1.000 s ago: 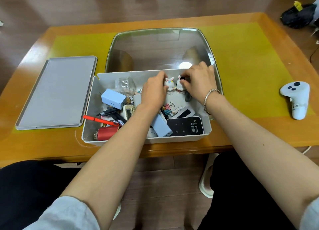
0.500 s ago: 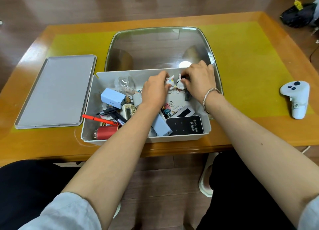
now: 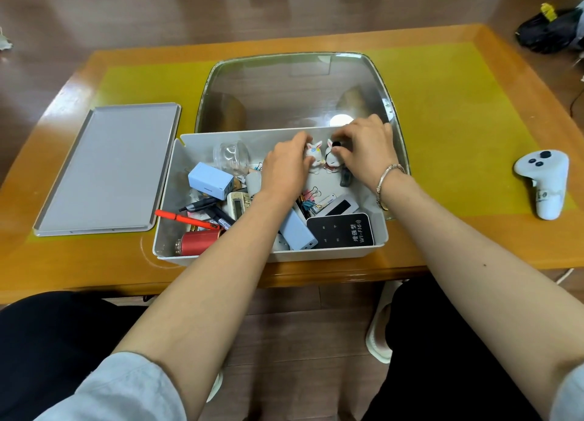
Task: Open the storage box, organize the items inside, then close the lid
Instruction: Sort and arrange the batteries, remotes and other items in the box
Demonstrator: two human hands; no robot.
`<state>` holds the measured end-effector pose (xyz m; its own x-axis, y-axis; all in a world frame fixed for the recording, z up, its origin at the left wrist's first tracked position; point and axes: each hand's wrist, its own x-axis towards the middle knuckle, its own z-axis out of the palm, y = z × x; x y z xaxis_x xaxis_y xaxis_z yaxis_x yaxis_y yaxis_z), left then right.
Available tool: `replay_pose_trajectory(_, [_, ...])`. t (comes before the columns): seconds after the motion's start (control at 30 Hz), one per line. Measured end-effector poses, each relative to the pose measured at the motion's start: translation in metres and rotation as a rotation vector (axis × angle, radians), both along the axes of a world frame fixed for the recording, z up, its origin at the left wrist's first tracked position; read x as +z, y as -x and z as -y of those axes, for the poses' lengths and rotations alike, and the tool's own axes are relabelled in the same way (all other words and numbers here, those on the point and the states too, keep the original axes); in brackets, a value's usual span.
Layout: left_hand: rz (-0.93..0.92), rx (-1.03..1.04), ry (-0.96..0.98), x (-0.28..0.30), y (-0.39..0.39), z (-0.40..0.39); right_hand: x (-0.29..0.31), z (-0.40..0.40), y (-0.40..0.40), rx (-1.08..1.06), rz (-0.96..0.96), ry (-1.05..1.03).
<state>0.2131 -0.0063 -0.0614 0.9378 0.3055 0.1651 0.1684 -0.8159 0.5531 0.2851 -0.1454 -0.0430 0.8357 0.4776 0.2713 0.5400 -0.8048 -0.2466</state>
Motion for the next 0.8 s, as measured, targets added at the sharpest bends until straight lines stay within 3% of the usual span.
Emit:
replay_pose_trajectory(0.23, [0.068,0.009,-0.022,0.008,0.01,-0.004,0.004,0.023,0.01,-0.013,-0.099,-0.439])
replay_pose_trajectory(0.33, [0.136,-0.04,-0.029,0.013,0.018,0.004,0.003,0.036,0.01,-0.05,-0.171,-0.485])
replay_pose_trajectory(0.53, [-0.3,-0.373,-0.298,0.009,0.016,0.036,-0.006,0.039,0.014,-0.031,-0.325,-0.401])
replay_pose_trajectory(0.8, [-0.484,-0.429,-0.314,-0.006,0.006,0.049,-0.011,0.033,0.017,-0.061,-0.302,-0.388])
